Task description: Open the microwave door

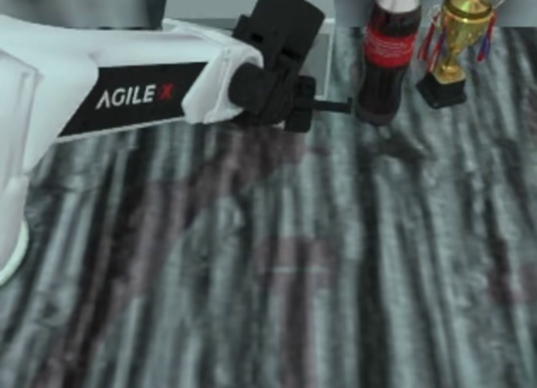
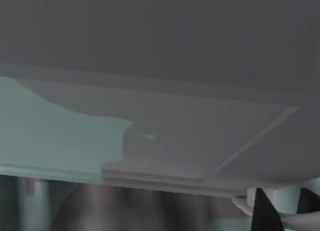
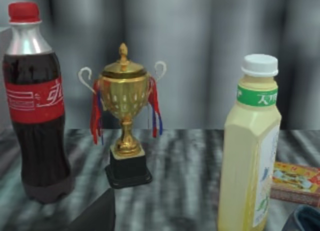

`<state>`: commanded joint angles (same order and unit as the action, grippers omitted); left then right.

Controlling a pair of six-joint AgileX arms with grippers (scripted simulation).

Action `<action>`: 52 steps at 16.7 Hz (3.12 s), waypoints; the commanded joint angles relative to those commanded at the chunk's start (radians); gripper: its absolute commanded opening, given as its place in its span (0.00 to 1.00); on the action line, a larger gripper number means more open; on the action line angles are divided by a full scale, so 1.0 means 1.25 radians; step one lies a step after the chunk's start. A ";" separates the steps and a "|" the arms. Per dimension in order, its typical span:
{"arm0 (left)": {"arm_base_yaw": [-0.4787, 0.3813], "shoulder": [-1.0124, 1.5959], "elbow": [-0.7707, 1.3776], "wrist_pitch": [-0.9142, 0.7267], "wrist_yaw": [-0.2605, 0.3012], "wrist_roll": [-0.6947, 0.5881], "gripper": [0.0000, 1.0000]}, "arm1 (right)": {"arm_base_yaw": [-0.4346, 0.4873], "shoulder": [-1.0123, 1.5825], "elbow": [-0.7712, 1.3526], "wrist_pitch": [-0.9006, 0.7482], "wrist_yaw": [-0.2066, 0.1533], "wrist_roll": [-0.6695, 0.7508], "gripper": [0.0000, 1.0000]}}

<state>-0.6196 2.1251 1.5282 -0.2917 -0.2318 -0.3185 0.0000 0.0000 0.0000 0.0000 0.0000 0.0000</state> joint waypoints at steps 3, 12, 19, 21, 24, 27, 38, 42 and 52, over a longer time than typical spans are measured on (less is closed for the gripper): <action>0.000 0.000 0.000 0.000 0.000 0.000 0.00 | 0.000 0.000 0.000 0.000 0.000 0.000 1.00; 0.000 0.000 0.000 0.000 0.000 0.000 0.00 | 0.000 0.000 0.000 0.000 0.000 0.000 1.00; 0.000 0.000 0.000 0.000 0.000 0.000 0.00 | 0.000 0.000 0.000 0.000 0.000 0.000 1.00; 0.000 0.000 0.000 0.000 0.000 0.000 0.00 | 0.000 0.000 0.000 0.000 0.000 0.000 1.00; -0.006 0.001 0.000 0.001 0.007 -0.002 0.00 | 0.000 0.000 0.000 0.000 0.000 0.000 1.00; 0.000 -0.013 -0.022 0.012 0.019 0.018 0.00 | 0.000 0.000 0.000 0.000 0.000 0.000 1.00; 0.010 -0.033 -0.053 0.030 0.036 0.046 0.00 | 0.000 0.000 0.000 0.000 0.000 0.000 1.00; 0.010 -0.033 -0.053 0.030 0.036 0.046 0.00 | 0.000 0.000 0.000 0.000 0.000 0.000 1.00; 0.010 -0.033 -0.053 0.030 0.036 0.046 0.00 | 0.000 0.000 0.000 0.000 0.000 0.000 1.00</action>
<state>-0.6072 2.0842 1.4618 -0.2545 -0.1864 -0.2613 0.0000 0.0000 0.0000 0.0000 0.0000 0.0000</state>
